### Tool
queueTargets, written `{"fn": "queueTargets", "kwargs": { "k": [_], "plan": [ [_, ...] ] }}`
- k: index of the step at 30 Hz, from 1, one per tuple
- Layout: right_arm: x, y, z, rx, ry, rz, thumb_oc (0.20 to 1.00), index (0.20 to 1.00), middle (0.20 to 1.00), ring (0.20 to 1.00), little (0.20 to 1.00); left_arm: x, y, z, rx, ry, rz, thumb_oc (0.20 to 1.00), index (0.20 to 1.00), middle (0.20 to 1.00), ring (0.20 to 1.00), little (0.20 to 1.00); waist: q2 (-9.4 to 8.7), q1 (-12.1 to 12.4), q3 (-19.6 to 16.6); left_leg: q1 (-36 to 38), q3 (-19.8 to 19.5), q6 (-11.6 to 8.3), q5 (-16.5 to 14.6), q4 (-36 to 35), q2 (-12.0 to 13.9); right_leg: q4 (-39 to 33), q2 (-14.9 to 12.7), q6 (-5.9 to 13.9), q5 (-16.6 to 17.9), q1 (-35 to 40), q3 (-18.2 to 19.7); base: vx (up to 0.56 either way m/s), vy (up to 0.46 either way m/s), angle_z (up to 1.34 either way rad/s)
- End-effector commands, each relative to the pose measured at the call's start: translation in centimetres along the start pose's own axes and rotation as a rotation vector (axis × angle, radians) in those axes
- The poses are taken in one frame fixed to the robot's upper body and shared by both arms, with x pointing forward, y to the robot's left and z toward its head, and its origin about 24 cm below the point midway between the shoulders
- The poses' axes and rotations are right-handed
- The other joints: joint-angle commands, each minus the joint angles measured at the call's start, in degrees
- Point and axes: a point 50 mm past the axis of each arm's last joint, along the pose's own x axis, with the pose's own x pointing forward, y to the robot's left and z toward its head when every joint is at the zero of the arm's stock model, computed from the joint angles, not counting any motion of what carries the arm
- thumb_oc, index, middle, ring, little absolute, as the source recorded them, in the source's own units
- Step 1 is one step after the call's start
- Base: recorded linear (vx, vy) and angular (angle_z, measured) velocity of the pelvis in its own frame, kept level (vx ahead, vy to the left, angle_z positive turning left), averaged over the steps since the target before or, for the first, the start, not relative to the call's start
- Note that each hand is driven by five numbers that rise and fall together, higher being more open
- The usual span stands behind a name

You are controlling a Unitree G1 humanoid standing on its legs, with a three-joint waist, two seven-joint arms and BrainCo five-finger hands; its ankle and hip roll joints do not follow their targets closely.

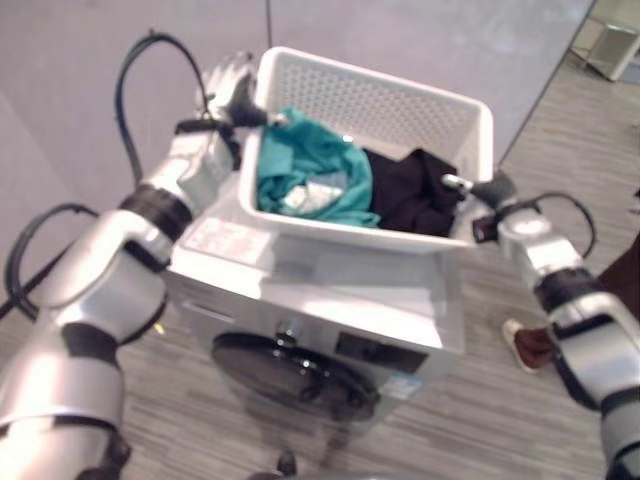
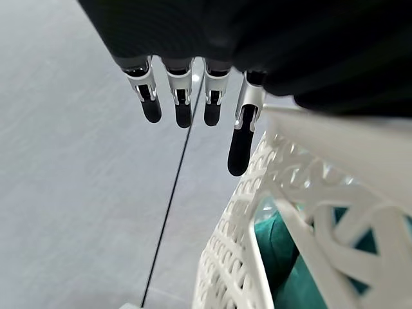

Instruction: Grab the laundry basket,head to the washer,open it,put in the laundry and shut it.

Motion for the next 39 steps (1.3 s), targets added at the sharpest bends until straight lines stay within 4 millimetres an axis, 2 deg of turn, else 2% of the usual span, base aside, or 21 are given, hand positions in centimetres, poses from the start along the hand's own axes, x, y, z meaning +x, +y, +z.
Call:
{"fn": "queueTargets", "kwargs": {
  "k": [1,5,10,16,21,24,25,27,28,29,30,31,32,34,35,36,39],
  "plan": [
    [0.6,0.4,5.4,-0.094,-0.128,0.058,1.000,1.000,1.000,1.000,1.000,0.7,2.2,13.2,-0.065,-0.461,-0.009,1.000,1.000,1.000,1.000,1.000,1.51,0.74,1.18,3.98,2.68,-1.90,-7.26,1.24,3.05,1.80,-8.78,10.32,3.16,2.00,-3.14,0.07,0.011,0.03],
    [1.0,-1.5,4.9,-0.097,-0.051,0.001,1.000,1.000,1.000,1.000,1.000,0.0,1.5,14.2,-0.084,-0.512,-0.049,1.000,1.000,1.000,1.000,1.000,1.81,1.01,0.89,4.35,2.74,-1.86,-7.43,1.19,2.93,1.63,-8.99,10.52,3.43,2.26,-3.21,0.04,0.003,0.01],
    [1.1,-2.6,5.2,-0.109,-0.010,-0.018,1.000,1.000,1.000,1.000,1.000,-0.5,0.7,14.7,-0.119,-0.537,-0.096,1.000,1.000,1.000,1.000,1.000,1.92,1.64,0.39,4.58,2.94,-1.81,-7.86,1.37,2.93,1.13,-9.05,10.63,3.53,2.54,-3.31,0.04,-0.006,-0.03],
    [1.1,-3.0,5.4,-0.075,-0.004,-0.022,1.000,1.000,1.000,1.000,1.000,-0.8,0.0,14.1,-0.146,-0.525,-0.126,1.000,1.000,1.000,1.000,1.000,1.79,2.05,0.25,5.15,2.93,-1.82,-7.96,0.94,2.98,0.28,-8.89,10.72,3.63,3.23,-3.49,0.03,-0.003,-0.01],
    [1.2,-2.9,5.5,-0.017,-0.008,-0.021,1.000,1.000,1.000,1.000,1.000,-0.7,0.3,13.8,-0.145,-0.519,-0.112,1.000,1.000,1.000,1.000,1.000,1.58,2.52,0.05,5.51,2.54,-1.84,-8.05,0.49,2.96,-0.17,-8.69,10.74,3.51,3.65,-3.84,0.03,0.001,0.00],
    [1.2,-2.9,5.9,0.004,-0.018,-0.026,1.000,1.000,1.000,1.000,1.000,-0.5,0.5,13.7,-0.141,-0.514,-0.101,1.000,1.000,1.000,1.000,1.000,1.37,2.80,0.03,5.51,2.40,-1.88,-8.10,0.50,2.91,-0.19,-8.61,10.75,3.55,3.81,-4.03,0.02,0.002,0.00],
    [1.2,-2.5,6.7,0.023,-0.037,-0.024,1.000,1.000,1.000,1.000,1.000,-0.3,0.6,13.4,-0.131,-0.494,-0.094,1.000,1.000,1.000,1.000,1.000,1.12,2.97,0.07,5.51,2.25,-1.91,-8.22,0.63,2.88,-0.08,-8.57,10.77,3.66,3.84,-4.17,0.03,0.010,0.02],
    [1.3,-2.5,7.4,-0.040,-0.034,-0.027,1.000,1.000,1.000,1.000,1.000,0.0,0.0,13.0,-0.124,-0.462,-0.131,1.000,1.000,1.000,1.000,1.000,0.78,3.17,0.12,5.26,2.10,-1.91,-8.26,0.95,2.86,0.09,-8.61,10.82,3.86,3.72,-4.30,0.02,0.005,0.01],
    [1.3,-3.1,8.1,-0.213,0.011,-0.056,1.000,1.000,1.000,1.000,1.000,0.2,-0.8,13.0,-0.100,-0.436,-0.165,1.000,1.000,1.000,1.000,1.000,0.16,3.48,0.25,5.03,1.97,-1.94,-8.45,1.37,2.85,0.22,-8.64,10.88,3.88,3.82,-4.51,0.00,0.000,0.00],
    [1.3,-3.1,8.2,-0.214,0.009,-0.056,1.000,1.000,1.000,1.000,1.000,0.2,-0.7,13.0,-0.100,-0.436,-0.163,1.000,1.000,1.000,1.000,1.000,0.20,3.43,0.20,4.81,1.96,-1.93,-8.29,1.36,2.85,0.14,-8.62,10.85,4.03,3.64,-4.52,0.00,0.000,0.00],
    [1.2,-3.7,9.2,-0.300,0.027,-0.085,1.000,1.000,1.000,1.000,1.000,0.4,-1.2,12.9,-0.058,-0.410,-0.184,1.000,1.000,1.000,1.000,1.000,-0.10,3.50,0.35,4.41,1.93,-1.95,-8.35,1.77,2.89,0.25,-8.64,10.90,4.16,3.45,-4.69,-0.04,-0.008,0.04],
    [1.0,-3.4,11.5,-0.439,0.022,-0.107,1.000,1.000,1.000,1.000,1.000,0.6,-2.1,13.2,0.012,-0.387,-0.222,1.000,1.000,1.000,1.000,1.000,-0.59,3.54,0.99,3.61,1.94,-1.99,-8.59,2.55,3.00,0.36,-8.65,10.99,4.22,3.09,-4.78,-0.04,-0.008,0.08],
    [1.0,-3.4,11.6,-0.439,0.021,-0.108,1.000,1.000,1.000,1.000,1.000,0.7,-2.0,13.2,0.013,-0.387,-0.221,1.000,1.000,1.000,1.000,1.000,-0.59,3.50,0.89,3.38,1.92,-1.98,-8.44,2.54,3.00,0.30,-8.64,10.96,4.34,2.90,-4.80,-0.06,-0.010,0.10],
    [0.9,-2.0,13.1,-0.550,-0.012,-0.092,1.000,1.000,1.000,1.000,1.000,0.5,-3.1,14.0,0.092,-0.398,-0.249,1.000,1.000,1.000,1.000,1.000,-0.95,3.40,1.54,1.92,1.98,-1.92,-8.46,3.31,3.25,0.32,-8.60,10.98,4.35,1.95,-4.97,-0.09,-0.015,0.12],
    [0.9,-0.3,13.9,-0.594,-0.049,-0.064,1.000,1.000,1.000,1.000,1.000,0.2,-4.1,14.2,0.110,-0.395,-0.269,1.000,1.000,1.000,1.000,1.000,-1.19,3.29,1.98,-0.03,1.93,-1.83,-8.59,4.45,3.58,0.37,-8.60,10.90,4.20,0.90,-4.97,-0.09,-0.015,0.12],
    [0.9,-0.3,13.9,-0.594,-0.049,-0.064,1.000,1.000,1.000,1.000,1.000,0.2,-4.1,14.2,0.110,-0.395,-0.269,1.000,1.000,1.000,1.000,1.000,-1.19,3.28,1.90,-0.11,1.92,-1.83,-8.58,4.45,3.58,0.37,-8.60,10.90,4.20,0.83,-4.98,-0.09,-0.020,0.09],
    [0.9,1.7,14.1,-0.621,-0.067,-0.019,1.000,1.000,1.000,1.000,1.000,-0.6,-5.6,15.4,0.088,-0.418,-0.309,1.000,1.000,1.000,1.000,1.000,-1.66,3.59,2.80,-2.02,1.91,-1.74,-9.02,5.89,4.01,0.34,-8.53,10.78,4.14,-0.02,-4.87,-0.07,-0.028,-0.02]
  ]
}}
